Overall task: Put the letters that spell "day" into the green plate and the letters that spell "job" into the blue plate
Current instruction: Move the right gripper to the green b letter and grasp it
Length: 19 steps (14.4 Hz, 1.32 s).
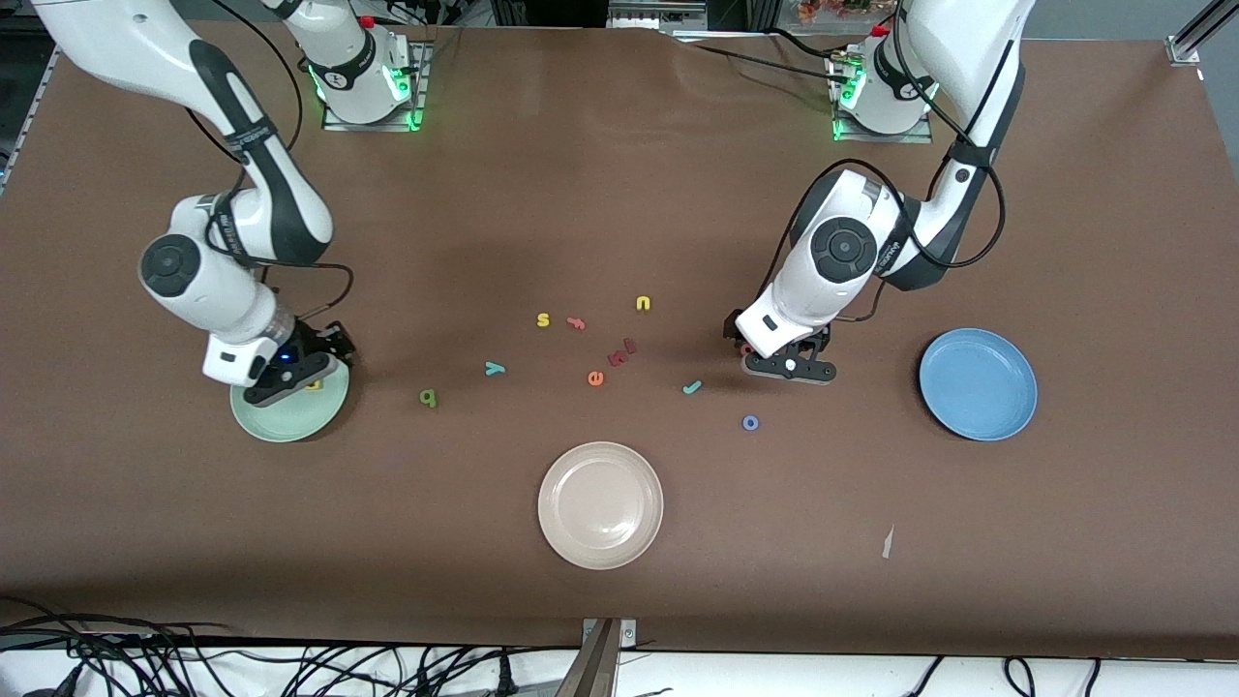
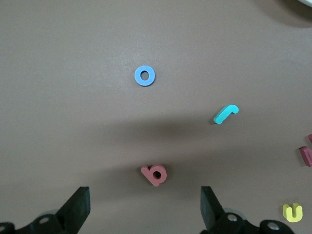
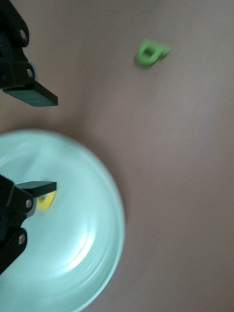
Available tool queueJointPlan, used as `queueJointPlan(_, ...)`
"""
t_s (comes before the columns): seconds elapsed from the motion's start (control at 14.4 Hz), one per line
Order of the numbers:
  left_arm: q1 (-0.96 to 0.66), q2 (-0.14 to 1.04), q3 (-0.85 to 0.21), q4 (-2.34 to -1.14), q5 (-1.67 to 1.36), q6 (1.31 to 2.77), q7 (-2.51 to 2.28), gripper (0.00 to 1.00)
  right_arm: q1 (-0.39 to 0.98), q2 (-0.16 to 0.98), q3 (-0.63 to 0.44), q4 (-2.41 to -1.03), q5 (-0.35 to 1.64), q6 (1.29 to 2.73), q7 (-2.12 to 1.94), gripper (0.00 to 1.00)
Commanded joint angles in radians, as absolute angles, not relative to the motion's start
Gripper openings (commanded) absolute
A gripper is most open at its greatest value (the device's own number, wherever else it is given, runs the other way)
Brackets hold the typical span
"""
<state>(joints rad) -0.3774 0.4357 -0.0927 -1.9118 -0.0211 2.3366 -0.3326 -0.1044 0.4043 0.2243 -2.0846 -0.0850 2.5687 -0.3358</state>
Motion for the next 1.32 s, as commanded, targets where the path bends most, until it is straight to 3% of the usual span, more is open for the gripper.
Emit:
queueJointPlan(0.0,-0.385,0.425,-0.086,-1.924,-0.044,2.342,-0.334,1.0,-0.016,0.454,0.225,-2.011,-0.069,2.559,-0.203,0.71)
queueJointPlan(0.28,-0.385,0.431,-0.086,-1.916,-0.043,2.329,-0.334,1.0,0.037,0.529,0.224,-1.945,-0.071,2.566,-0.146,0.71)
queueJointPlan(0.97,-0.385,0.431,-0.086,-1.913,-0.043,2.327,-0.334,1.0,0.089,0.624,0.196,-1.944,-0.072,2.675,-0.104,0.66)
queueJointPlan(1.25,-0.385,0.431,-0.086,-1.91,-0.043,2.326,-0.333,1.0,0.106,0.634,0.179,-1.942,-0.072,2.683,-0.103,0.52)
